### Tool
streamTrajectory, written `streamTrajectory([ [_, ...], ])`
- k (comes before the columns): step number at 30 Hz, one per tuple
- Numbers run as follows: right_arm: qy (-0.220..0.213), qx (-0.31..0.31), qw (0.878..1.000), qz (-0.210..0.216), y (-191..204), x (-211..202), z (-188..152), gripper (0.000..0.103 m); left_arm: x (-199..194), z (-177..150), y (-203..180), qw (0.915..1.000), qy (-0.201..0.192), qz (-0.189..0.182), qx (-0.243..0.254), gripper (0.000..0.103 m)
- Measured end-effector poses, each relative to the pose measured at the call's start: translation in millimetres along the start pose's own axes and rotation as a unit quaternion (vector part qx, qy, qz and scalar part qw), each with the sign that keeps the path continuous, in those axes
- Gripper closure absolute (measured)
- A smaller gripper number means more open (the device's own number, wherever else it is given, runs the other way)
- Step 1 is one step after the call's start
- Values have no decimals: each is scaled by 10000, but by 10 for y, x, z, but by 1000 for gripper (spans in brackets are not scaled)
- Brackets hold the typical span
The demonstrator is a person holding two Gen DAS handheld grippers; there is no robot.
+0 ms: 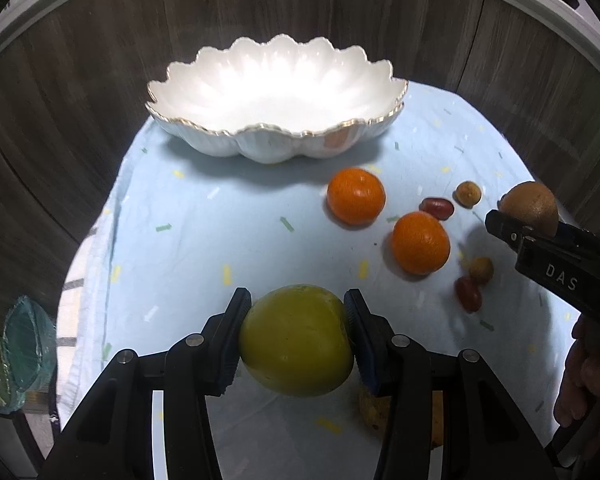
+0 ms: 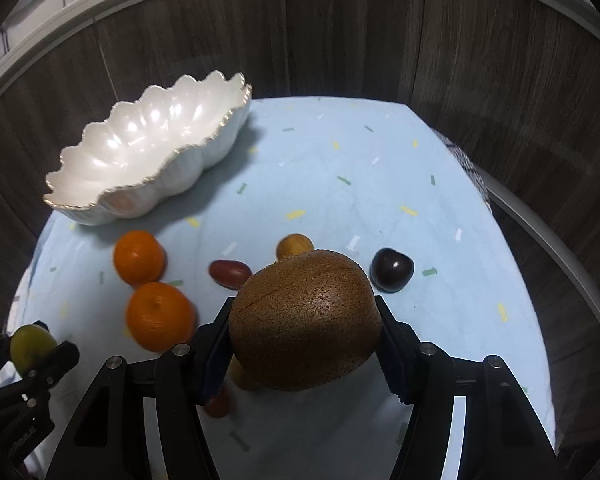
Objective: Organize fruits
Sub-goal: 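Close the left tool on the green apple while the right tool grasps the kiwi, then carry the apple in the left tool and kiwi in the right tool over the bowl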
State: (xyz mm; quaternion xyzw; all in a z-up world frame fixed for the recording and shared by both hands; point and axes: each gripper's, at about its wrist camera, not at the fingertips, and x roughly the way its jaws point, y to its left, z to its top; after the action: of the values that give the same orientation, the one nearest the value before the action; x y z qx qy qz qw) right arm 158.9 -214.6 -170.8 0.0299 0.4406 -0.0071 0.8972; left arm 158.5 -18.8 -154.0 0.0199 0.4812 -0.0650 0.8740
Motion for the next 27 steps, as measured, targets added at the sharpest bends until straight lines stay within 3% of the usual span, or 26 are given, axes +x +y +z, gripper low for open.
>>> streamTrajectory([
  [17,-456,-245,9981,337,350,-460,235,39,-409,273,254,9984,-545,-6,-175,56],
  [27,-679,-429,9954,514,568,-530,503,39,-448,608,430,9972,-685,-26,-287,56],
])
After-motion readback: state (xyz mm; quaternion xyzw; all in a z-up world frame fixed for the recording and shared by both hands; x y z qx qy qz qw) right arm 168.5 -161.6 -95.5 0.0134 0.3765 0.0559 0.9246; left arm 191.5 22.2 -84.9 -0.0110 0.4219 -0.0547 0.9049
